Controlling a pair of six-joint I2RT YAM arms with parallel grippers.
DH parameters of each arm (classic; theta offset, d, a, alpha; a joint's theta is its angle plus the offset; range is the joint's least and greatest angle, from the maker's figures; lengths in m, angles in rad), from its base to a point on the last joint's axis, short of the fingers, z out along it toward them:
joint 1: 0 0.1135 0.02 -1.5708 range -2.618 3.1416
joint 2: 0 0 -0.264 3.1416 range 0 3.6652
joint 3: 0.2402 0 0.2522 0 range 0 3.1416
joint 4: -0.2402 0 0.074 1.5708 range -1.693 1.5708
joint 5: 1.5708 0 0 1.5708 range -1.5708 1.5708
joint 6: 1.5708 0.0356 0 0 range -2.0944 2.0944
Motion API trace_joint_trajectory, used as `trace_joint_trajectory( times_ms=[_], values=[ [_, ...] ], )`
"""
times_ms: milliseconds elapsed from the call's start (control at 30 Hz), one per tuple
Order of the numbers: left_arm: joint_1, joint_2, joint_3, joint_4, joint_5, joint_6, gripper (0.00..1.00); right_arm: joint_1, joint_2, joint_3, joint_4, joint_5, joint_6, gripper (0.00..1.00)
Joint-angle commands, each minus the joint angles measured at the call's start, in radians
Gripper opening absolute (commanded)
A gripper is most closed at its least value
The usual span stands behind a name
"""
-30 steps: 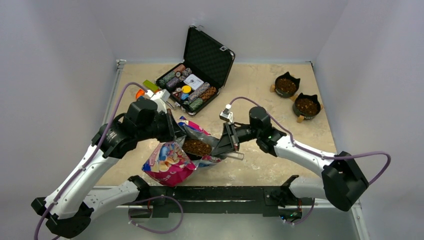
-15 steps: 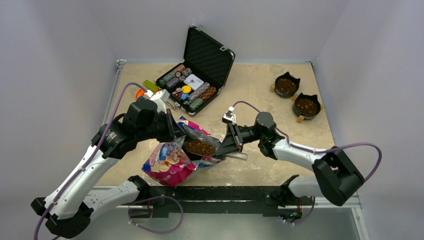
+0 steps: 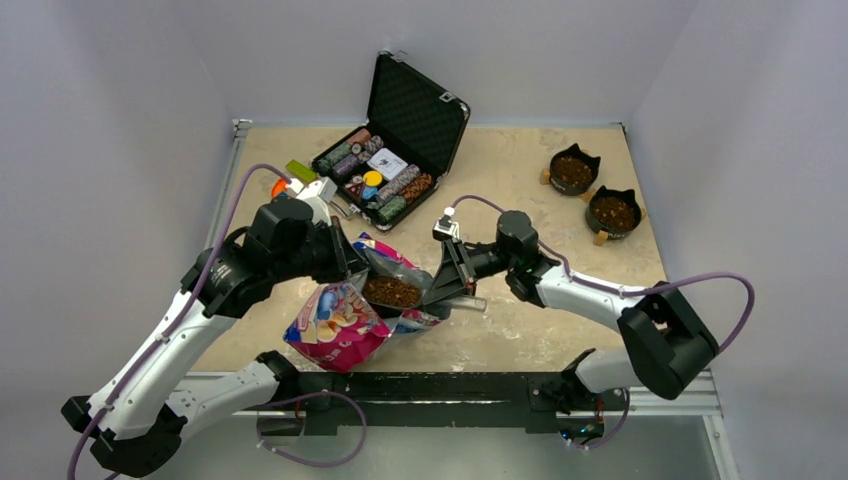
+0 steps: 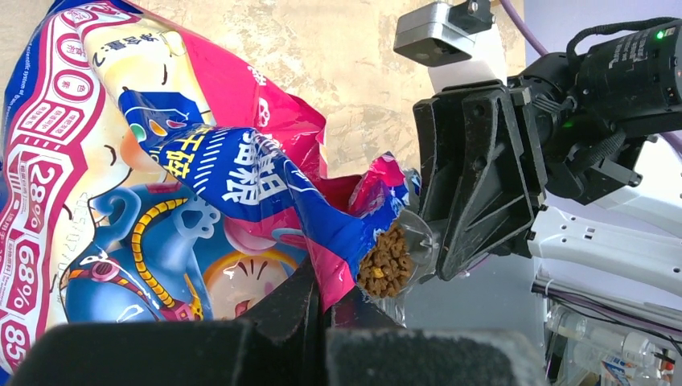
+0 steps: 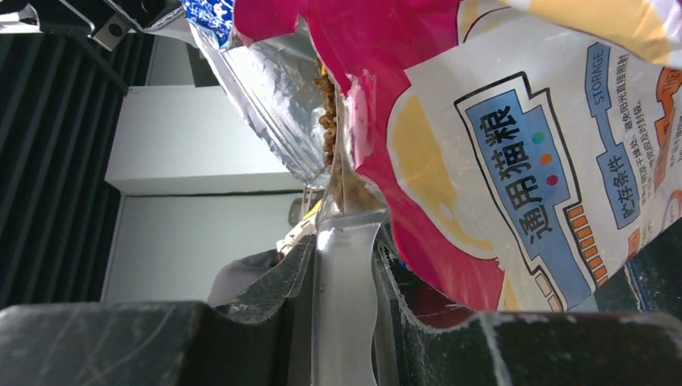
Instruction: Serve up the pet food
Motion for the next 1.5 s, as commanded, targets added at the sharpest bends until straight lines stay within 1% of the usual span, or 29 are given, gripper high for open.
trace_joint_trajectory(
  times_ms=[0,67,100,133,200,233,267,300,333,367,400,433,467,500,533,567,633,667,700,767,833,933,1033,1200,1300,1467],
  values=[
    [0.001,-0.039,0.046,0.066,-0.005,0.005,0.0,-0.021,-0.073,-0.073,0.132,-0.001,0.071,0.0],
    [0.001,-0.046,0.037,0.061,-0.015,0.004,0.0,-0.028,-0.095,-0.069,0.041,0.029,0.007,0.0],
    [0.001,-0.047,0.033,0.061,-0.015,0.002,0.0,-0.019,-0.049,-0.03,0.015,0.037,-0.001,0.0],
    [0.001,-0.049,0.029,0.062,-0.013,-0.003,0.0,0.001,0.007,0.012,0.046,0.028,0.029,0.0],
    [0.001,-0.055,0.024,0.065,-0.005,-0.018,0.0,0.042,0.084,0.033,0.284,0.0,0.177,0.0],
    [0.001,-0.058,0.025,0.067,-0.005,-0.02,0.0,0.042,0.078,-0.007,0.405,-0.004,0.257,0.0],
    [0.001,-0.063,0.024,0.067,-0.008,-0.019,0.0,0.03,0.041,-0.076,0.456,0.006,0.285,0.0],
    [0.001,-0.068,0.023,0.064,-0.016,-0.017,0.0,0.016,-0.004,-0.132,0.412,0.022,0.262,0.0],
    [0.001,-0.073,0.021,0.059,-0.023,-0.016,0.0,0.009,-0.043,-0.154,0.297,0.046,0.187,0.0],
    [0.001,-0.077,0.018,0.055,-0.024,-0.016,0.0,0.012,-0.058,-0.126,0.15,0.083,0.101,0.0],
    [0.001,-0.08,0.015,0.054,-0.024,-0.016,0.0,0.025,-0.037,-0.068,0.053,0.084,0.033,0.0],
    [0.001,-0.081,0.013,0.052,-0.021,-0.02,0.0,0.042,0.014,0.007,0.046,0.061,0.033,0.0],
    [0.001,-0.083,0.012,0.05,-0.019,-0.023,0.0,0.056,0.055,0.06,0.116,0.038,0.081,0.0],
    [0.001,-0.088,0.011,0.05,-0.017,-0.026,0.0,0.059,0.075,0.078,0.185,0.026,0.139,0.0],
    [0.001,-0.091,0.009,0.052,-0.017,-0.026,0.0,0.054,0.056,0.07,0.211,0.021,0.162,0.0],
    [0.001,-0.094,0.007,0.052,-0.02,-0.026,0.0,0.041,0.024,0.044,0.167,0.019,0.122,0.0],
    [0.001,-0.098,0.002,0.052,-0.028,-0.02,0.0,0.017,-0.034,0.018,-0.01,0.021,0.012,0.0],
    [0.001,-0.095,0.005,0.052,-0.026,-0.017,0.0,0.009,-0.045,0.011,-0.045,0.017,-0.004,0.0],
    [0.001,-0.09,0.007,0.051,-0.021,-0.013,0.0,0.008,-0.047,0.006,-0.03,0.005,0.013,0.0],
    [0.001,-0.076,0.016,0.044,-0.016,-0.012,0.0,0.007,-0.058,-0.009,0.054,-0.009,0.071,0.0],
    [0.001,-0.069,0.019,0.032,-0.025,-0.02,0.0,-0.003,-0.093,-0.031,0.074,-0.008,0.088,0.0],
    [0.001,-0.058,0.022,0.031,-0.039,-0.026,0.0,-0.032,-0.17,-0.075,0.045,-0.011,0.082,0.0],
    [0.001,-0.04,0.037,0.036,-0.044,-0.021,0.0,-0.044,-0.24,-0.115,-0.011,-0.018,0.041,0.0],
    [0.001,-0.001,0.065,0.025,-0.074,-0.018,0.0,-0.069,-0.327,-0.189,0.013,-0.019,0.061,0.0],
    [0.001,0.025,0.083,-0.006,-0.092,-0.028,0.0,-0.087,-0.386,-0.194,-0.004,-0.024,0.069,0.0],
    [0.001,0.065,0.112,-0.081,-0.144,-0.033,0.0,-0.149,-0.463,-0.153,-0.117,-0.046,0.04,0.0]
  ],
)
